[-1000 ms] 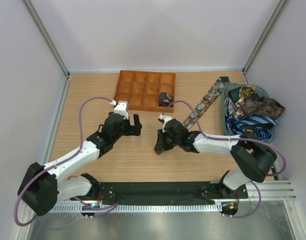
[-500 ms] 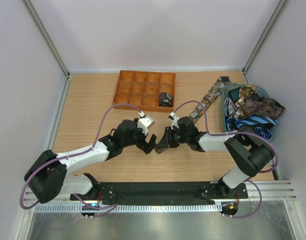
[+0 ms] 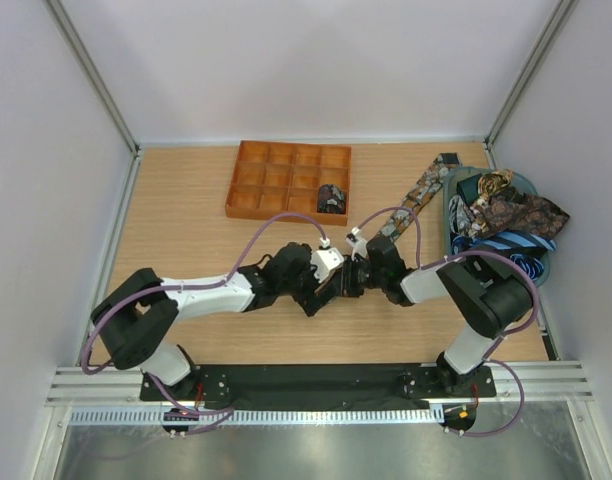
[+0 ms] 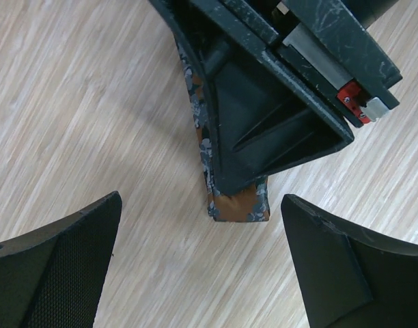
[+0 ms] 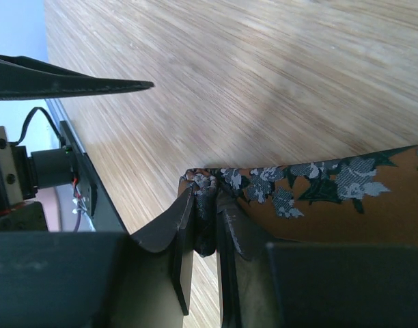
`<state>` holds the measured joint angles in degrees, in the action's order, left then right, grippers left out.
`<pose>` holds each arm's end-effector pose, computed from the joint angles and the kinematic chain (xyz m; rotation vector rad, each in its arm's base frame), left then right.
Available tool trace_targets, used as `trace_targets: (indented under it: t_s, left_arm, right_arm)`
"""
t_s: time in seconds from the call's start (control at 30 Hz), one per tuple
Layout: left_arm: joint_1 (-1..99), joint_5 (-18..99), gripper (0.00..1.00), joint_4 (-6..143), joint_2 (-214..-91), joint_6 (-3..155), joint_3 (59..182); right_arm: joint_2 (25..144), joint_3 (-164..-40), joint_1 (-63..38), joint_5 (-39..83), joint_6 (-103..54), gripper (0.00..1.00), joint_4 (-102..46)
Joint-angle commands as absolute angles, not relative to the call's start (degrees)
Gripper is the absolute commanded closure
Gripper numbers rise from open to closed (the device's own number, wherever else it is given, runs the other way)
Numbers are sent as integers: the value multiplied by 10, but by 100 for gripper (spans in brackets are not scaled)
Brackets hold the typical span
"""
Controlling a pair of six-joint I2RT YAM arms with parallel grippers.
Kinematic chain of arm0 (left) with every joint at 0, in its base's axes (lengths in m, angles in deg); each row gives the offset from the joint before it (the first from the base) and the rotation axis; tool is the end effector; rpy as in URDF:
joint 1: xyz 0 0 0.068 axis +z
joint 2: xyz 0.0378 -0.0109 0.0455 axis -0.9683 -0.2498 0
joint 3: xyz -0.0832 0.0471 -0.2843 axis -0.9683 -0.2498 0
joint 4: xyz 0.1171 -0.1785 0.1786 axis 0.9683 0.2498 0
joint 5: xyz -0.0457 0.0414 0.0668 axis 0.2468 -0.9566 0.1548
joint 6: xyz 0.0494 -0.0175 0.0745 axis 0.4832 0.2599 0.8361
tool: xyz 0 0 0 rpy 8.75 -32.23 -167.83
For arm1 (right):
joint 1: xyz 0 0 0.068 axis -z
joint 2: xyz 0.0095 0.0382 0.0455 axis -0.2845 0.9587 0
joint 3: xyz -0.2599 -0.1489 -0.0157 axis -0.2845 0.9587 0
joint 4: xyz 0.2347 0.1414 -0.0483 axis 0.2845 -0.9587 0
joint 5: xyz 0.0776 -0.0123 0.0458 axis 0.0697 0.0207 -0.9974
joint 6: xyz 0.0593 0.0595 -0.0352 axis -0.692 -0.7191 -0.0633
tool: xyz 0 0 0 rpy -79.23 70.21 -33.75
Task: Roll the ties
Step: Roll the tie
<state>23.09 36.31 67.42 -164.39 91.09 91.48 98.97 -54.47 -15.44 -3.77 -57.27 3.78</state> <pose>0.2111 -0.2843 0.1618 1.1416 2.0508 -0.5121 0.2474 0.2072 0.0989 -0.1946 2.4126 1.2863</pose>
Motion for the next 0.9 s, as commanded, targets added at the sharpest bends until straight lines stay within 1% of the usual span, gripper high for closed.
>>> trace_targets:
  t_s: [0.0, 0.33, 0.6, 0.8, 0.83, 0.87]
  left_arm:
    - [218, 341, 0, 685, -1659, 932, 941]
    - [211, 330, 0, 701, -1713, 913, 968]
    - [205, 330, 8, 701, -1750, 896, 986]
    - [203, 336, 27, 729, -1769, 884, 1007]
    - [203, 338, 36, 737, -1768, 883, 1007]
    - [203, 338, 42, 740, -1767, 881, 1005]
  right_arm:
    - [1012, -538, -146, -49, -570, 78, 70]
    - [1033, -539, -131, -62, -572, 78, 87]
    - [1034, -541, -132, -65, -575, 79, 91]
    - [1031, -542, -131, -63, -574, 79, 83]
    - [1029, -542, -131, -63, -572, 79, 82]
    - [1028, -543, -131, -61, -572, 79, 80]
